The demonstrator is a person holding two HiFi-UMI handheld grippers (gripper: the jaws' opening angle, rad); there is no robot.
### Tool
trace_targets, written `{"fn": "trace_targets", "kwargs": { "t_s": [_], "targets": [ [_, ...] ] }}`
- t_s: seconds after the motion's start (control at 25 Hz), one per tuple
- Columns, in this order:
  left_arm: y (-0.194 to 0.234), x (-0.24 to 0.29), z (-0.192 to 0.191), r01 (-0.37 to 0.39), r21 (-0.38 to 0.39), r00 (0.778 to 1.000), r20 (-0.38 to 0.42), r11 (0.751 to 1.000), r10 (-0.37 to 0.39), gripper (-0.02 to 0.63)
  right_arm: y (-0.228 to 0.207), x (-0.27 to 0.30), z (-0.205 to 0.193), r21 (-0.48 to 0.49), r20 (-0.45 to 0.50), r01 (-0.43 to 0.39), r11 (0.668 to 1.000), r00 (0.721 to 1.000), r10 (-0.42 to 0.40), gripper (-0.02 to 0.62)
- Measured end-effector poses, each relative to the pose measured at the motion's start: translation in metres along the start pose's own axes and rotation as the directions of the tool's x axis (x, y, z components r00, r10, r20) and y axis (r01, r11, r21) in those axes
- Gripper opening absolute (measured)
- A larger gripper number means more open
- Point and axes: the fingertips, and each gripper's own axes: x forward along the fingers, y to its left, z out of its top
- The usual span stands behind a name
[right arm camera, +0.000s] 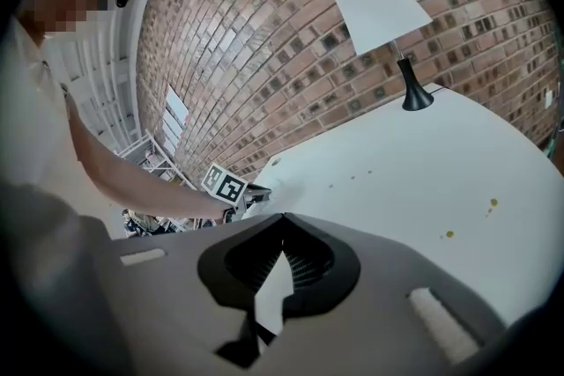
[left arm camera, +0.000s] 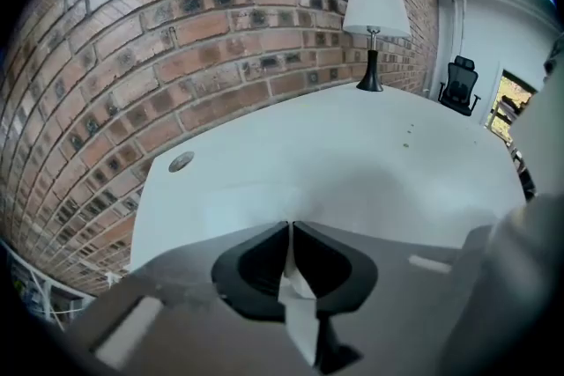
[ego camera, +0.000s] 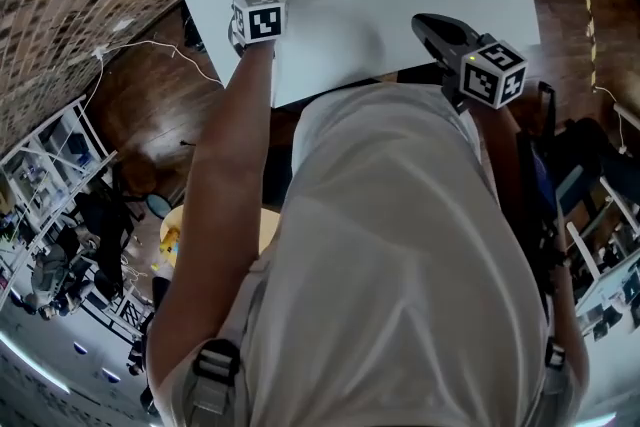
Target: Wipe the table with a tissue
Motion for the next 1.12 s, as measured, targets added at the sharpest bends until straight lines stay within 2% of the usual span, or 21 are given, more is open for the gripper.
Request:
{"fn": "trace_targets", "kwargs": {
  "t_s": [0.12, 0.28, 0.36, 0.6, 0.84, 1.0, 1.12],
  "targets": [
    [-0.007, -0.001, 0.008, -0.035, 0.043, 0.999, -0.006, 0.998, 0.035, 0.018, -0.023, -0.016, 0.005, 0.015, -0.009, -0.005, 1.0, 1.0, 0.005, 0.008],
    [-0.055, -0.001, 0.02, 0.07, 0.117, 0.997, 0.008, 0.991, -0.071, 0.018, -0.044, -0.029, 0.011, 0.023, -0.019, -0.015, 1.0, 1.0, 0.015, 0.008],
    [-0.069, -0.002, 0.023, 0.084, 0.129, 0.996, 0.007, 0.988, -0.086, 0.018, -0.047, -0.028, 0.014, 0.025, -0.02, -0.028, 0.999, 0.999, 0.029, 0.008],
    [-0.077, 0.0, 0.019, -0.001, 0.101, 1.0, -0.009, 0.995, 0.002, 0.018, -0.058, -0.028, 0.014, 0.023, -0.024, -0.058, 0.998, 0.998, 0.058, 0.008],
    [-0.099, -0.004, 0.018, -0.122, 0.159, 0.991, -0.035, 0.98, 0.129, 0.003, -0.061, -0.039, 0.02, 0.029, -0.031, -0.053, 0.998, 0.998, 0.054, 0.008],
    [-0.123, -0.006, 0.032, -0.081, 0.209, 0.996, -0.023, 0.975, 0.088, 0.002, -0.054, -0.041, 0.02, 0.025, -0.033, -0.063, 0.998, 0.997, 0.064, 0.008],
    [-0.126, -0.005, 0.04, -0.088, 0.198, 0.995, -0.024, 0.976, 0.094, 0.002, -0.056, -0.042, 0.024, 0.018, -0.024, -0.071, 0.997, 0.997, 0.071, 0.008]
  ]
}}
